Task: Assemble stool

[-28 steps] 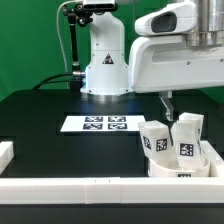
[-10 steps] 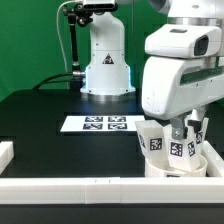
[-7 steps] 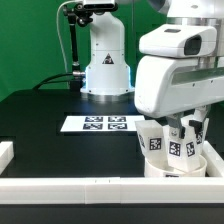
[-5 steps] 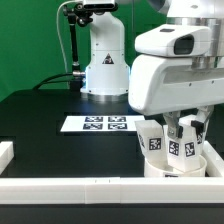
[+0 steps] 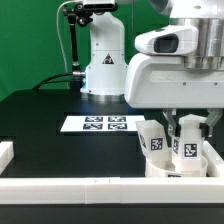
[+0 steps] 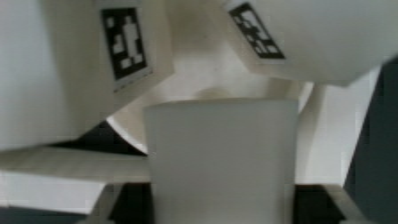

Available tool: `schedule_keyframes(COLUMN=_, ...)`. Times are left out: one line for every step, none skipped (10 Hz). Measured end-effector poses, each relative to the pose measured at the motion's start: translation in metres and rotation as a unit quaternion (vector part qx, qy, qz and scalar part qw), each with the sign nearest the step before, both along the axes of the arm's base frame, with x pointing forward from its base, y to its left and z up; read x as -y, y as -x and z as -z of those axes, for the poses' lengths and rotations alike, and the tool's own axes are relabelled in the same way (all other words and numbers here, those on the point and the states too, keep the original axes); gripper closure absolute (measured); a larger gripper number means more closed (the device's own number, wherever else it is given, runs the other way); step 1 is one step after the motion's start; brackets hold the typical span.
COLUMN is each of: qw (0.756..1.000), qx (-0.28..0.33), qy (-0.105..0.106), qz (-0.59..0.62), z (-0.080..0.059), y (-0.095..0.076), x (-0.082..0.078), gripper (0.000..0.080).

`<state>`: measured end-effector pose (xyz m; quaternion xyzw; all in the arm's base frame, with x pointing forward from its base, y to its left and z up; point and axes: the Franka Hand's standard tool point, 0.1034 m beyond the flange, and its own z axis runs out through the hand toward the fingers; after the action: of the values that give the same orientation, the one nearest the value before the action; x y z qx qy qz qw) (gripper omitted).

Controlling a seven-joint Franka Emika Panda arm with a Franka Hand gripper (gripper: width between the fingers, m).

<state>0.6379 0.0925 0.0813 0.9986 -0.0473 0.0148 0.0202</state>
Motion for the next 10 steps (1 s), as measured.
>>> schedule_keyframes(qw=0.999, qx=0.002, qy=-0.002, qz=0.051, z=0.0001, y=0.0001, x=-0.0006, gripper=0.0463)
schedule_keyframes(qw=0.994, qx=0.002, qy=-0.011, qz=0.111, z=0.0004, y=0.0004, x=-0.0011, gripper=0.0463)
schedule_keyframes(qw=0.985, qx=0.002, qy=-0.02, qz=0.172, z=0.0009, y=0.0006, x=-0.0021, gripper=0.0463)
schedule_keyframes(qw=0.974, qx=0.003, qy=-0.023, qz=0.225, z=0.0006, y=0.0005, x=-0.0035, gripper=0.0463)
schedule_keyframes(qw=0.96, qx=0.002, qy=-0.03, qz=0.279, z=0.0007, y=0.0007, x=-0.0053, gripper=0.0463)
schedule_keyframes(qw=0.942, qx=0.001, qy=-0.036, qz=0.334, z=0.0008, y=0.0011, x=-0.0076, gripper=0.0463)
schedule_keyframes(qw=0.932, qx=0.0, qy=-0.036, qz=0.359, z=0.0011, y=0.0018, x=-0.0088, gripper=0.0463)
schedule_keyframes(qw=0.922, qx=0.001, qy=-0.037, qz=0.386, z=0.0012, y=0.0017, x=-0.009, gripper=0.0463)
schedule_keyframes(qw=0.906, qx=0.0, qy=-0.04, qz=0.422, z=0.0012, y=0.0017, x=-0.0099, gripper=0.0463)
schedule_keyframes(qw=0.894, qx=0.0, qy=-0.041, qz=0.446, z=0.0013, y=0.0017, x=-0.0102, gripper=0.0463)
